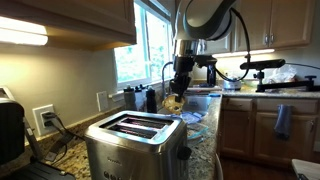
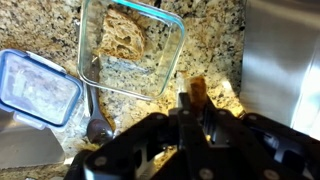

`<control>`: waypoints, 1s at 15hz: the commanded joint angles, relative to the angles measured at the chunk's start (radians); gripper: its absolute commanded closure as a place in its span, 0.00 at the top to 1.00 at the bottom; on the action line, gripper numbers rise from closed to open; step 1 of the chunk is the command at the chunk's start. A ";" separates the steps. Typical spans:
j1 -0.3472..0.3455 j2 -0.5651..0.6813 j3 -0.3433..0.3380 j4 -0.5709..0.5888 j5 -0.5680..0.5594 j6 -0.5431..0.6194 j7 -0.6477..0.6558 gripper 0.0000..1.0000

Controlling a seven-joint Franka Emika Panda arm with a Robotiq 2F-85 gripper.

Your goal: Put a slice of bread in the toaster

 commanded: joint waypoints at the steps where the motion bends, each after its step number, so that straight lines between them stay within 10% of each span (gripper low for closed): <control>1: 0.033 -0.149 0.059 -0.105 -0.052 -0.023 0.113 0.08; 15: 0.065 -0.289 0.165 -0.142 -0.062 -0.079 0.211 0.08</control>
